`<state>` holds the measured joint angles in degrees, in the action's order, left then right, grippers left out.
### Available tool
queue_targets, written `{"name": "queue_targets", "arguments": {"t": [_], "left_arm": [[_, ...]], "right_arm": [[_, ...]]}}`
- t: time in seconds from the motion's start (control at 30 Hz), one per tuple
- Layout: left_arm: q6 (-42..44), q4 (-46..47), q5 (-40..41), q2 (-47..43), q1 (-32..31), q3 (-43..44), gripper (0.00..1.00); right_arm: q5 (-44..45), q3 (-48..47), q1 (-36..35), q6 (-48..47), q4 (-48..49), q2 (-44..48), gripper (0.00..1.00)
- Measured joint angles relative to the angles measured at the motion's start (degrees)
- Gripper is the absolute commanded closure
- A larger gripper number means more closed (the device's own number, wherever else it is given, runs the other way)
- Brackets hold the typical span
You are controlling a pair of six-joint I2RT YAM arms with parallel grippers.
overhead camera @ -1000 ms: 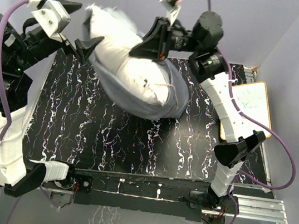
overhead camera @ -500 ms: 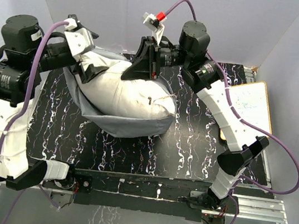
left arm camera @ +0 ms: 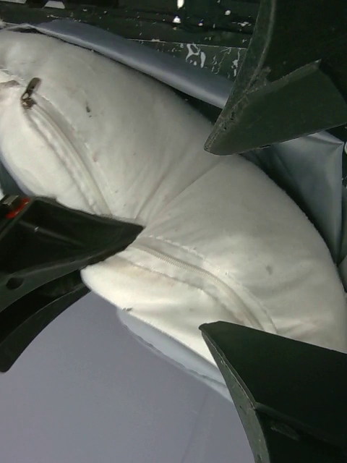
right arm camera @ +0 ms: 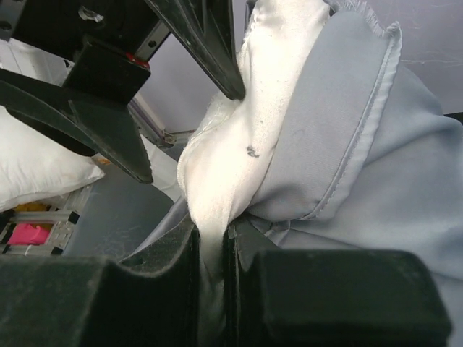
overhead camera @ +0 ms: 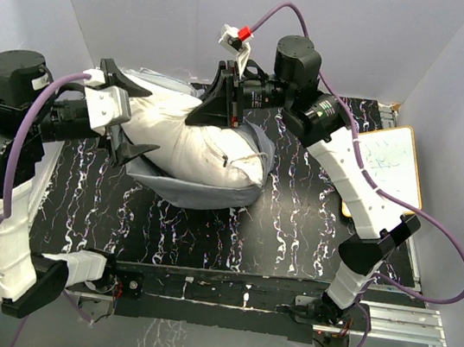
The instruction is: Remove the pillowcase from the pillow
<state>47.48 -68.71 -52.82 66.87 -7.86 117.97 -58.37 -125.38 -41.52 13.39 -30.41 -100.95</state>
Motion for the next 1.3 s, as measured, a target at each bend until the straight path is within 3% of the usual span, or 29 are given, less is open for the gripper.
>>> {"name": "queue_targets", "arguments": {"t": [0.27,0.4,0.97,1.17,1.3], "left_arm": [[4.2,7.6,3.1,-3.0,0.0,-9.4,0.03],[4.6,10.4,3.4,-4.1,0.0,-10.1,0.03],[12.4,-2.4,5.0,-4.9,0.0,-14.4,0.07],[17.7,0.8,6.3,-9.6,0.0,-24.6,0.05],[18.2,5.3,8.1,-11.7,0.0,-29.7,0.12]], "right_arm": [[2.7,-1.3,-2.6,-2.6,-3.6,-1.7,0.92],[3.5,-1.3,-4.0,-3.9,-5.4,-2.2,0.92],[5.4,-2.8,-6.1,-5.6,-9.2,-4.3,0.92],[5.2,-2.8,-6.7,-4.8,-9.4,-5.0,0.92],[6.3,-2.8,-8.1,-4.7,-9.8,-5.7,0.92]]}}
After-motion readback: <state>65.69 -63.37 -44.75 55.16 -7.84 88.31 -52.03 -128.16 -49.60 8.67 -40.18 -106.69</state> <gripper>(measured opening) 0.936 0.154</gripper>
